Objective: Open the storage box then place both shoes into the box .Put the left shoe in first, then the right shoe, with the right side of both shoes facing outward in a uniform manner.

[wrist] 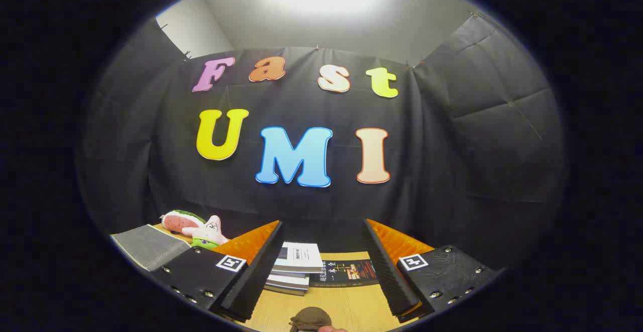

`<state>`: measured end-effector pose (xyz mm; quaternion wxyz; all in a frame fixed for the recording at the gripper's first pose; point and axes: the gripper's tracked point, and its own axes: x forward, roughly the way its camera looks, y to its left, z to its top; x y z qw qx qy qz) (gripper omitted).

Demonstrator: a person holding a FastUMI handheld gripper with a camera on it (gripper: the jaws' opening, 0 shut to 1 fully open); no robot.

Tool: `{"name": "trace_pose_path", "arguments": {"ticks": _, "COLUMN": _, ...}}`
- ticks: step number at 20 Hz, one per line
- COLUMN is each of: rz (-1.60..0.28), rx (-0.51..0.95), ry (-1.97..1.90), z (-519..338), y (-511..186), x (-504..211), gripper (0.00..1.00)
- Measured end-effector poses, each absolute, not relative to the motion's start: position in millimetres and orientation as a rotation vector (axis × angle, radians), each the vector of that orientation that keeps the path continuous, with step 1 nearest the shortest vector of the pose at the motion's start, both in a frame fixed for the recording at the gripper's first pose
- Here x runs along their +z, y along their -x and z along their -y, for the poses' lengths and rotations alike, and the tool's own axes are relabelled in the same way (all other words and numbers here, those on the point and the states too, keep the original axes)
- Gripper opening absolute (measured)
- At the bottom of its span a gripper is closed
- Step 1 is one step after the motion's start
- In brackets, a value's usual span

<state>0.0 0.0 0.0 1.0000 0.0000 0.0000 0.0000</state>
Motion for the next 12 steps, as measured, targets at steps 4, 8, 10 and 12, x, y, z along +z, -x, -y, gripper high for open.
{"name": "trace_pose_path", "arguments": {"ticks": 4, "rz": 0.000, "rx": -0.006, "ry": -0.018, "z": -6.8, "y": -4.9, "x": 5.3, "gripper": 0.95}}
{"name": "trace_pose_path", "arguments": {"ticks": 8, "rz": -0.001, "rx": -0.028, "ry": -0.017, "z": 0.4, "y": -5.8, "x": 5.7, "gripper": 0.95}}
{"name": "trace_pose_path", "arguments": {"ticks": 10, "rz": -0.027, "rx": -0.002, "ry": -0.058, "z": -3.9, "y": -6.2, "x": 1.3, "gripper": 0.95}}
{"name": "trace_pose_path", "arguments": {"ticks": 12, "rz": -0.025, "rx": -0.010, "ry": -0.066, "z": 0.2, "y": -9.5, "x": 0.9, "gripper": 0.95}}
